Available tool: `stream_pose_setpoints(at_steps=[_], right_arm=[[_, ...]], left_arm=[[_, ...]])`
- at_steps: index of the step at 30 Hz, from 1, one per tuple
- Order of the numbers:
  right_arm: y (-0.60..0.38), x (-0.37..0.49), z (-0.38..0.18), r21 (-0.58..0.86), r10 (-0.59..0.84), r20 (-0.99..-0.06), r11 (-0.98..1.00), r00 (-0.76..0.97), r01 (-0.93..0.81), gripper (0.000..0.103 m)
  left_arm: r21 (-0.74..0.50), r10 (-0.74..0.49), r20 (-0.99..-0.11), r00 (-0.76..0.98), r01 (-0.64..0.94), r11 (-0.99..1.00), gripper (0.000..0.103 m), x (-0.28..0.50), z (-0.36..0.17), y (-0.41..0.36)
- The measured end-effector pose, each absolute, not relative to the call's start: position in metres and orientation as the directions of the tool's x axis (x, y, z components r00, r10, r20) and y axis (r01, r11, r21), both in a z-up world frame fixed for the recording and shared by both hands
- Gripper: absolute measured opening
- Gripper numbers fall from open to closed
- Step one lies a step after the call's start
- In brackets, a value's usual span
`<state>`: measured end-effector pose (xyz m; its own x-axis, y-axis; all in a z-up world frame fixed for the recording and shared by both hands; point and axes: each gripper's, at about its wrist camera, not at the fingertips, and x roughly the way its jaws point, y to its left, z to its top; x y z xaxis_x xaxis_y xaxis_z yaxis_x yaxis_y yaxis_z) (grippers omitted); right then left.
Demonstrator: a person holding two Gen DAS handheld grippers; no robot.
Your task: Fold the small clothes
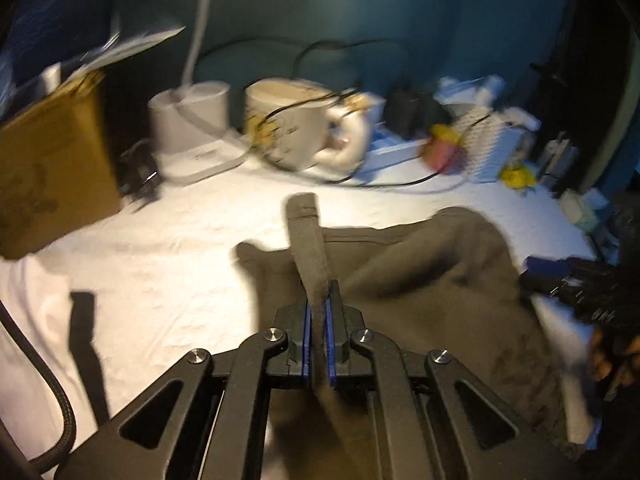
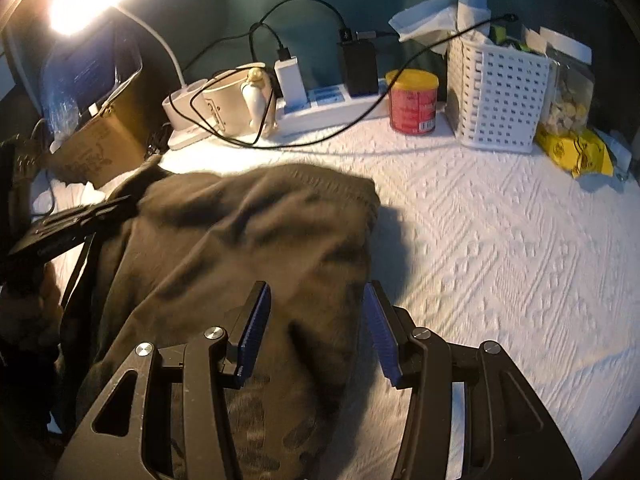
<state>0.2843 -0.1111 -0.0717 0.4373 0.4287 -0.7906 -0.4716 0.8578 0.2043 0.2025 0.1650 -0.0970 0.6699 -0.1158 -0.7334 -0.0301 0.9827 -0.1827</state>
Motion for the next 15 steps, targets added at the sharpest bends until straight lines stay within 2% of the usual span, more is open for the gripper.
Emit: stream_pose_setpoints(at_steps=[2,6,11,13,14,15], right_arm=[[-0.108,0.293,-0.073,0.199,0.422,-0.794,0.86,0.437,-0.469,0.051],[-0.108,0.313,-0.074,0.198,0.408,-0.798,0.872,0.444,-0.447,0.051],[-0.113,0.336,-0.077,0.23,0.406,-0.797,0.889,0.447,-0.397,0.051],[-0.116,0.342,-0.079,0.242,0.407,-0.797,0.892,0.446,-0.381,0.051],[-0.118,0.344,-0.079,0.247,0.408,-0.797,0.893,0.446,-0.376,0.051],[-0.12,0.346,-0.08,0.249,0.406,-0.797,0.895,0.447,-0.37,0.051]], left_arm=[[-0.199,-0.126,-0.765,0.632,-0.045,0.979,0.005,0.205,-0.11,0.172],[-0.215,-0.138,-0.765,0.629,-0.048,0.975,0.008,0.205,-0.112,0.173],[-0.149,-0.041,-0.763,0.645,-0.114,0.982,0.01,0.204,-0.1,0.185],[-0.17,-0.043,-0.748,0.663,-0.128,0.977,0.012,0.201,-0.092,0.193],[-0.183,-0.05,-0.741,0.67,-0.13,0.974,0.024,0.2,-0.089,0.195],[-0.194,-0.057,-0.731,0.68,-0.127,0.973,0.046,0.199,-0.086,0.195]])
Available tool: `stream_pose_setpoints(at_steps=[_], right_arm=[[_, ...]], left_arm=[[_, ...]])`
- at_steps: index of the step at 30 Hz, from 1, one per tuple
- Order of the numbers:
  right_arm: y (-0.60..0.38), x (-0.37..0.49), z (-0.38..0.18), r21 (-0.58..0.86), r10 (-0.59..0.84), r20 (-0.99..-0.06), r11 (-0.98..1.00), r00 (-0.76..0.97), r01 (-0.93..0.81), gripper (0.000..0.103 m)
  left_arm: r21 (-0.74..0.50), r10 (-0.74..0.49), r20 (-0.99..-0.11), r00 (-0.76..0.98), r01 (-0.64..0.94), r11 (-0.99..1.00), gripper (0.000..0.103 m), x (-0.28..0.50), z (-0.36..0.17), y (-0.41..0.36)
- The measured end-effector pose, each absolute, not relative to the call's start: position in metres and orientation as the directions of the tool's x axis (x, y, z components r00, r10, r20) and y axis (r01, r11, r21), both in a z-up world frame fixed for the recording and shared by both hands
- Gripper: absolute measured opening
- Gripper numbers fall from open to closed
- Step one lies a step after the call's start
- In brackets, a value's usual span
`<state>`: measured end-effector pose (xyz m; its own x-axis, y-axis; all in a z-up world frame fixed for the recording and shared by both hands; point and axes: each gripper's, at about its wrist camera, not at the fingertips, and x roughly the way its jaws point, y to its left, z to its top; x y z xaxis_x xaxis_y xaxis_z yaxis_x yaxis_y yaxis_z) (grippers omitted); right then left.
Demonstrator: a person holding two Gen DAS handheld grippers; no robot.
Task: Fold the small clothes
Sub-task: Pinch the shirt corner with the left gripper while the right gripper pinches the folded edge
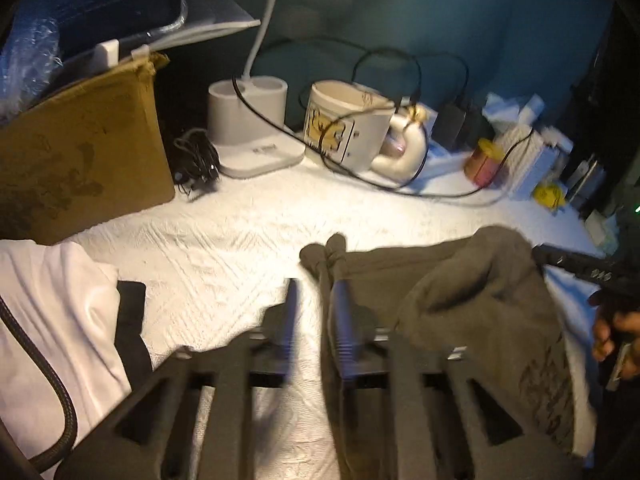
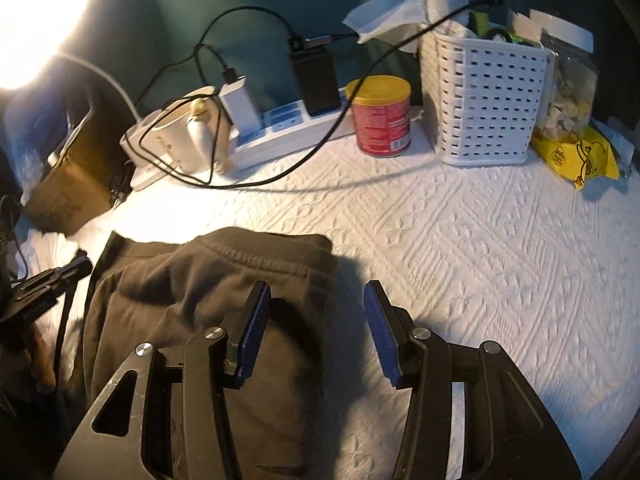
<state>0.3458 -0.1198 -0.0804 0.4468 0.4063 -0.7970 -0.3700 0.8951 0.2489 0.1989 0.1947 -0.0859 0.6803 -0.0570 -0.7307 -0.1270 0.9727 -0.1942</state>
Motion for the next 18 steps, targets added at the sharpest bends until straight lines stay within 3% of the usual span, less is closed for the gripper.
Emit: stream_pose_setpoints(at_steps=[2,6,9,10,12,13,14,15,16,17,18], right_arm=[[-0.124,0.349,-0.083,0.255,0.404,-0.798,0.899,0.447,-0.356,0.051],[-0.131,0.355,-0.087,0.273,0.403,-0.797,0.905,0.45,-0.325,0.051],[-0.134,0.354,-0.085,0.262,0.393,-0.781,0.912,0.484,-0.317,0.051],[-0.134,0.355,-0.086,0.273,0.402,-0.777,0.909,0.484,-0.316,0.051],[-0.132,0.358,-0.091,0.286,0.412,-0.782,0.904,0.468,-0.318,0.051],[-0.132,0.359,-0.093,0.298,0.422,-0.781,0.899,0.461,-0.32,0.051],[-0.131,0.361,-0.096,0.323,0.443,-0.778,0.89,0.445,-0.32,0.051],[-0.13,0.363,-0.1,0.349,0.463,-0.778,0.88,0.424,-0.321,0.045],[-0.128,0.364,-0.103,0.369,0.479,-0.778,0.872,0.406,-0.321,0.029],[-0.126,0.365,-0.105,0.383,0.492,-0.774,0.865,0.399,-0.326,0.022],[-0.124,0.366,-0.106,0.386,0.5,-0.771,0.86,0.394,-0.335,0.02]], left_arm=[[-0.21,-0.078,-0.711,0.698,-0.105,0.972,0.073,0.196,-0.082,0.19],[-0.218,-0.168,-0.692,0.702,0.018,0.976,0.075,0.199,-0.084,0.165],[-0.173,-0.177,-0.74,0.649,0.07,0.982,0.075,0.213,-0.101,0.146],[-0.173,-0.181,-0.754,0.631,0.075,0.982,0.072,0.216,-0.107,0.144],[-0.178,-0.187,-0.776,0.602,0.074,0.981,0.049,0.221,-0.118,0.141],[-0.186,-0.192,-0.781,0.594,0.073,0.98,0.046,0.223,-0.122,0.141],[-0.189,-0.194,-0.778,0.598,0.072,0.979,0.036,0.224,-0.123,0.142],[-0.186,-0.189,-0.774,0.605,0.069,0.98,0.022,0.223,-0.122,0.144],[-0.187,-0.188,-0.768,0.612,0.067,0.98,0.018,0.222,-0.12,0.146],[-0.192,-0.191,-0.761,0.62,0.065,0.979,0.009,0.221,-0.118,0.148],[-0.196,-0.192,-0.755,0.627,0.063,0.979,0.009,0.221,-0.115,0.15]])
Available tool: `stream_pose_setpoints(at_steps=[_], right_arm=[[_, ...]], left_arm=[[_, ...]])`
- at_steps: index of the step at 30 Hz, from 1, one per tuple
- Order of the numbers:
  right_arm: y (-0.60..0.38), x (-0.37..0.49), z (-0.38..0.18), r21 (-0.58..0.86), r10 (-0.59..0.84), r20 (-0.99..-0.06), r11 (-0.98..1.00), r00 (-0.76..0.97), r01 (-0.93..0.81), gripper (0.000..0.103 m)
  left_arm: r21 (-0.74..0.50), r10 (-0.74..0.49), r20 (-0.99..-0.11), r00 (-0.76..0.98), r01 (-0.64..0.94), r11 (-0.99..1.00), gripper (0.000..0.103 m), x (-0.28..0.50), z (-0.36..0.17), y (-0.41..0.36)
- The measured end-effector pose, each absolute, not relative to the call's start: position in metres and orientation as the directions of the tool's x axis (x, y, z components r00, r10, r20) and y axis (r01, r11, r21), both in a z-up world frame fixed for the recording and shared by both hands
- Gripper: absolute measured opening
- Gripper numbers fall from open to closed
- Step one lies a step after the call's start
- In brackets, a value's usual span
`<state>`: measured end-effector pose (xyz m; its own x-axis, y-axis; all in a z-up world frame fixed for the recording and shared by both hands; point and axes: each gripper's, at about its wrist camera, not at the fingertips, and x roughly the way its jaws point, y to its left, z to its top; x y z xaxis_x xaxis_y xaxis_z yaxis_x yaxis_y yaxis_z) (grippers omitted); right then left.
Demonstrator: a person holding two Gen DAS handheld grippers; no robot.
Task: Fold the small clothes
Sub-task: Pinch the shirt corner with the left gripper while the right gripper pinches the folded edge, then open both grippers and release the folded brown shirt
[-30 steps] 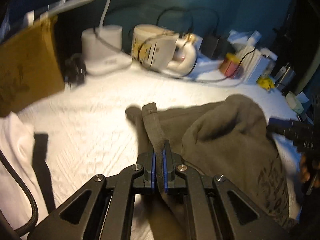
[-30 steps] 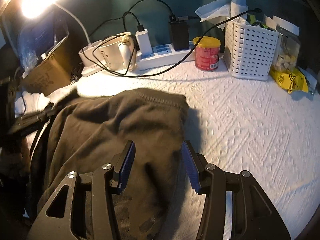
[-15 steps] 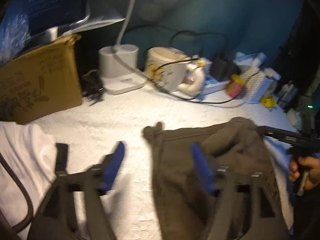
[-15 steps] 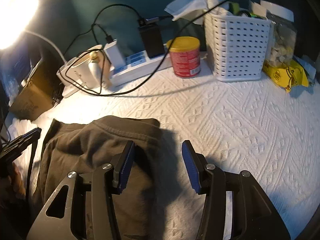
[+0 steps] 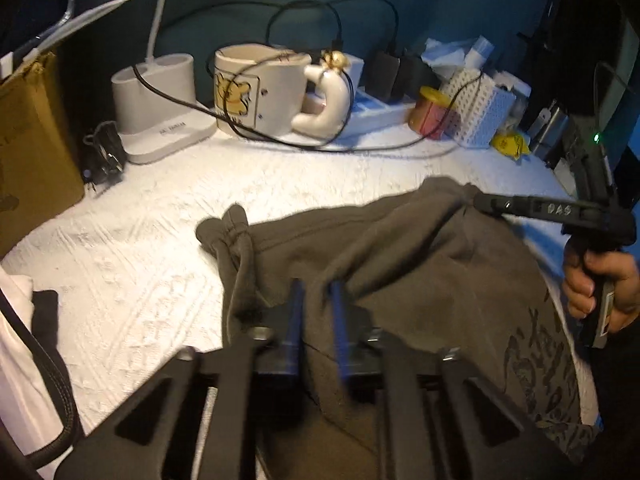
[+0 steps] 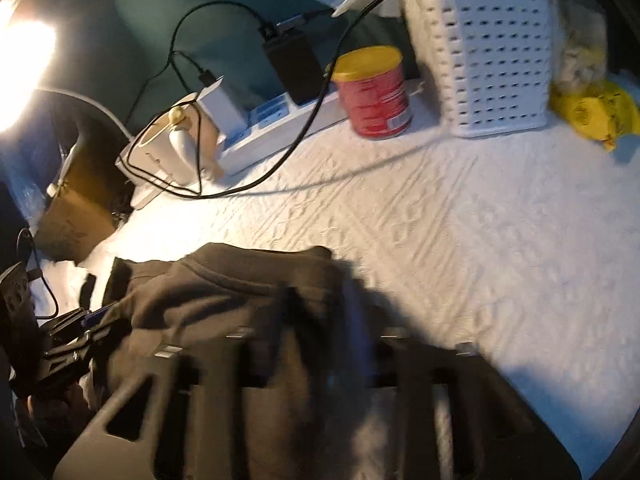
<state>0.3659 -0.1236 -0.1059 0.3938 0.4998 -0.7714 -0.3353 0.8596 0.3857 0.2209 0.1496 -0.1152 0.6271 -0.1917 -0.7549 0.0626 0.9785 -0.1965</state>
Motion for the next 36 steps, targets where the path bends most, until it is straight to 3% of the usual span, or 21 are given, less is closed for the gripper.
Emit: stream_pose_setpoints(at_steps=[1,3,10,16,22,25,27,29,33,36], right_arm=[[-0.122,0.366,-0.105,0.378,0.496,-0.77,0.862,0.402,-0.339,0.015],[-0.118,0.366,-0.099,0.372,0.504,-0.754,0.856,0.422,-0.359,0.013],[-0.11,0.374,-0.079,0.293,0.467,-0.727,0.874,0.504,-0.387,0.012],[-0.109,0.373,-0.086,0.249,0.431,-0.744,0.888,0.511,-0.386,0.013],[-0.109,0.373,-0.091,0.243,0.415,-0.764,0.895,0.495,-0.375,0.013],[-0.11,0.371,-0.087,0.23,0.406,-0.769,0.896,0.493,-0.379,0.015],[-0.111,0.368,-0.083,0.219,0.397,-0.771,0.899,0.498,-0.378,0.016],[-0.113,0.362,-0.079,0.213,0.395,-0.769,0.899,0.502,-0.382,0.018],[-0.12,0.349,-0.073,0.19,0.374,-0.77,0.908,0.517,-0.373,0.021],[-0.13,0.335,-0.071,0.196,0.37,-0.769,0.912,0.521,-0.359,0.021]], left_arm=[[-0.193,-0.187,-0.752,0.632,0.06,0.979,0.008,0.22,-0.113,0.151],[-0.17,-0.15,-0.745,0.65,0.033,0.985,0.002,0.219,-0.106,0.156],[-0.16,-0.077,-0.765,0.639,-0.073,0.984,0.002,0.23,-0.111,0.191],[-0.079,0.019,-0.799,0.601,-0.137,0.987,0.002,0.239,-0.123,0.203],[-0.089,0.014,-0.786,0.617,-0.135,0.987,0.003,0.228,-0.105,0.198],[-0.098,-0.008,-0.786,0.618,-0.113,0.989,0.021,0.219,-0.099,0.189],[-0.126,-0.043,-0.771,0.636,-0.085,0.988,0.048,0.209,-0.094,0.182],[-0.166,-0.087,-0.756,0.649,-0.061,0.984,0.056,0.2,-0.088,0.174],[-0.241,-0.194,-0.739,0.645,0.017,0.97,0.056,0.191,-0.087,0.158],[-0.232,-0.207,-0.774,0.598,0.037,0.972,0.056,0.197,-0.103,0.145]])
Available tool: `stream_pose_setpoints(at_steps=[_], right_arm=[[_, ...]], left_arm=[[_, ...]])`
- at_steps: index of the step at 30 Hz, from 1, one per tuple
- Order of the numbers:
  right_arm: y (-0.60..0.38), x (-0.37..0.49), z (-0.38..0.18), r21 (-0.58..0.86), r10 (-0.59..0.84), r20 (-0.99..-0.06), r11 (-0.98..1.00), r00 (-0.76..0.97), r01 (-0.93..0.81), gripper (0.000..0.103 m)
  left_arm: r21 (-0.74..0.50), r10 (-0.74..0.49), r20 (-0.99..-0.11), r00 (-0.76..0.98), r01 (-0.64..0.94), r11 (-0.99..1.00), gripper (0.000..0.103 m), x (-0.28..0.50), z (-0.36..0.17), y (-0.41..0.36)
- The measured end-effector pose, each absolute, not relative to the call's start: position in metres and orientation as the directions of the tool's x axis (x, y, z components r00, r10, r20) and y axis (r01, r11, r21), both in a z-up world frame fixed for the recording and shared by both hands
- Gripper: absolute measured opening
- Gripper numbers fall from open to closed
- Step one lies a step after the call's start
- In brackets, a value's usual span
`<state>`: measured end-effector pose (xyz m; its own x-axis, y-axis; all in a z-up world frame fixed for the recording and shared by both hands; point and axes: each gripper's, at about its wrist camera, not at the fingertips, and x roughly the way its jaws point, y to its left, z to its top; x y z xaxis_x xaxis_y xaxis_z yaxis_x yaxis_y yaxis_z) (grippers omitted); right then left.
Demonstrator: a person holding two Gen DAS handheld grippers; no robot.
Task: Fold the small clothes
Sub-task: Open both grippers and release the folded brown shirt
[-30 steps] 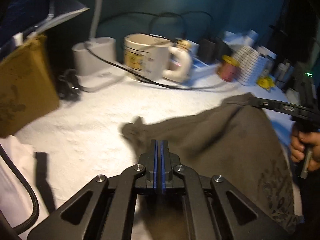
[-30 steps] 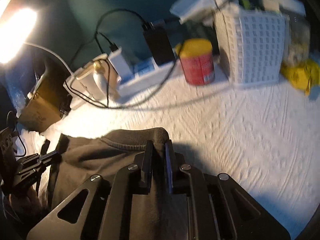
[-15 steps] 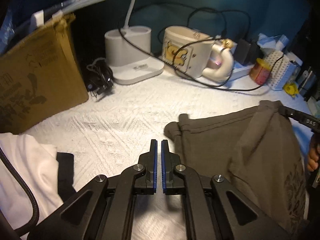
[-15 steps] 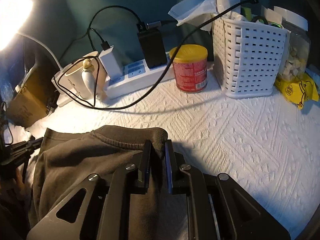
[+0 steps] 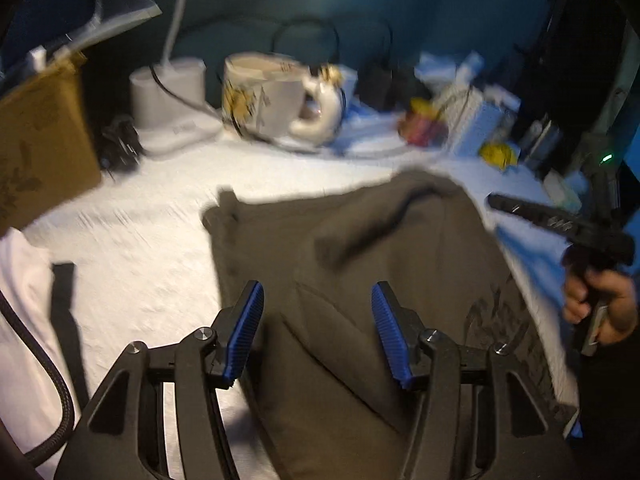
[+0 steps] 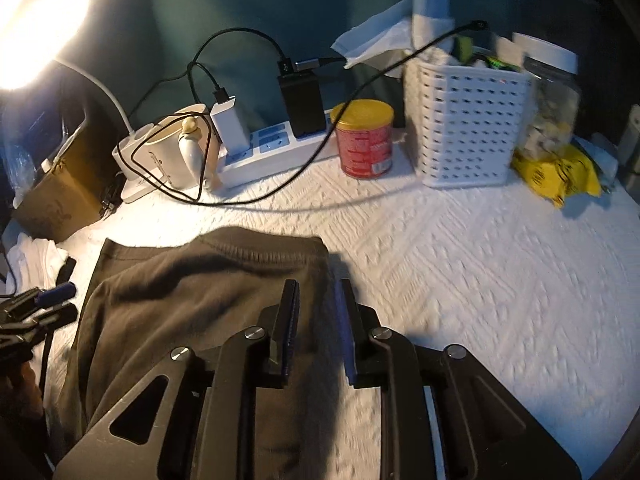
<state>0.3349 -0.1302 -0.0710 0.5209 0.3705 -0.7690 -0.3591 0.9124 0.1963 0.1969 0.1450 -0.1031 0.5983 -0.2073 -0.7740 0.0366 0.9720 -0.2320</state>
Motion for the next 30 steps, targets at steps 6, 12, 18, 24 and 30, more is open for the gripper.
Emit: stream_pose_setpoints(at_steps=[6,12,18,24,30], right_arm=[[-0.146,0.306,-0.074,0.215,0.374,-0.772,0.914,0.514,-0.344,0.021],[-0.135,0.289,-0.084,0.232,0.388,-0.786,0.907,0.482,-0.352,0.021],[-0.122,0.278,-0.093,0.209,0.378,-0.803,0.902,0.461,-0.377,0.021],[-0.124,0.264,-0.088,0.195,0.368,-0.801,0.906,0.472,-0.374,0.021],[-0.137,0.249,-0.077,0.187,0.36,-0.789,0.913,0.498,-0.362,0.021]], left_arm=[[-0.21,-0.183,-0.772,0.609,0.027,0.977,0.013,0.197,-0.115,0.137],[-0.193,-0.14,-0.756,0.64,-0.013,0.981,0.005,0.197,-0.099,0.151],[-0.19,-0.141,-0.781,0.609,-0.016,0.982,0.007,0.204,-0.099,0.161],[-0.252,-0.164,-0.786,0.596,-0.066,0.966,0.011,0.186,-0.096,0.169],[-0.254,-0.169,-0.76,0.628,-0.048,0.966,0.031,0.153,-0.08,0.163]])
